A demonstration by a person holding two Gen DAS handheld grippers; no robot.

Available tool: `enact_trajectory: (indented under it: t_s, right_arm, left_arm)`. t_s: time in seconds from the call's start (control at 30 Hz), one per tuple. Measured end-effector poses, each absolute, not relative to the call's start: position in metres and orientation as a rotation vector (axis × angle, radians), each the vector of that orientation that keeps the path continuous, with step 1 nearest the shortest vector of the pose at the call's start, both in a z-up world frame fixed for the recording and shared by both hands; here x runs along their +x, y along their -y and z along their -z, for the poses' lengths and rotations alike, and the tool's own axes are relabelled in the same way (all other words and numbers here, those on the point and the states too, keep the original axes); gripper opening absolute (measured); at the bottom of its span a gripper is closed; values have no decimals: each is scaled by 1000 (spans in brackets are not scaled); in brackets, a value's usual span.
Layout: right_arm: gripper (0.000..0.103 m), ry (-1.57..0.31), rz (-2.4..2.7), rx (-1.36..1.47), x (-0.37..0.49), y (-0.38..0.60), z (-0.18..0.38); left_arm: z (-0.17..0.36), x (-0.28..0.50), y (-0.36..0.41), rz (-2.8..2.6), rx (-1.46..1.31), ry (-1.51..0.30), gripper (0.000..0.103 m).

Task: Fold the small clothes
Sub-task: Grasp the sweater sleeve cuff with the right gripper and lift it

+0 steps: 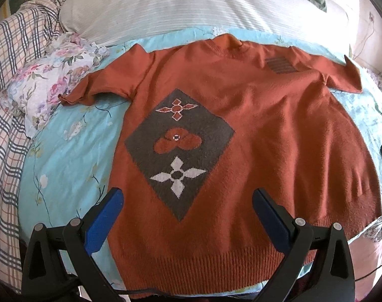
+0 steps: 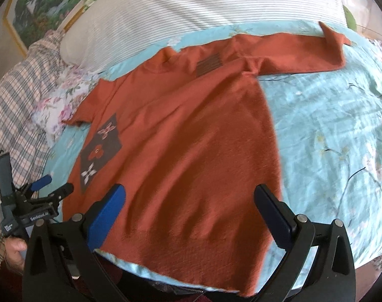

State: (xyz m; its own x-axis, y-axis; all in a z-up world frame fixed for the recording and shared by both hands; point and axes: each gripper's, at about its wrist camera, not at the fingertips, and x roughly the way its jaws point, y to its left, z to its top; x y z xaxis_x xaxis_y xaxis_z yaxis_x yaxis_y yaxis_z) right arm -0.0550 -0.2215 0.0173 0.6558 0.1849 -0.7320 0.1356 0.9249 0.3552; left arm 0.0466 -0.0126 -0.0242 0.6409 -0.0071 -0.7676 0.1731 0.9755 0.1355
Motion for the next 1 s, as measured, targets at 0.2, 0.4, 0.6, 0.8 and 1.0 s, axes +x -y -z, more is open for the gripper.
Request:
enact_trajectory:
  t_s: [0.2,0.4,0.6,0.8,1.0]
  right_arm:
    - [101,-784,80,462,-42,291,-31]
    - [79,-676,209,616,-20,393,-46]
    - [56,-614,331,753,15,486,-46]
    - [51,-547,409,890,60,577,-25]
    - [51,-586,423,918,102,626,-2]
  left_arm:
    - [32,62,17,102,210,-904,102]
    - [38,75,23,103,211,-938,102]
    - [46,91,31,112,205,-997,102]
    - [53,106,41,119,198,-1041,102]
    - [59,118,49,124,211,-1058,102]
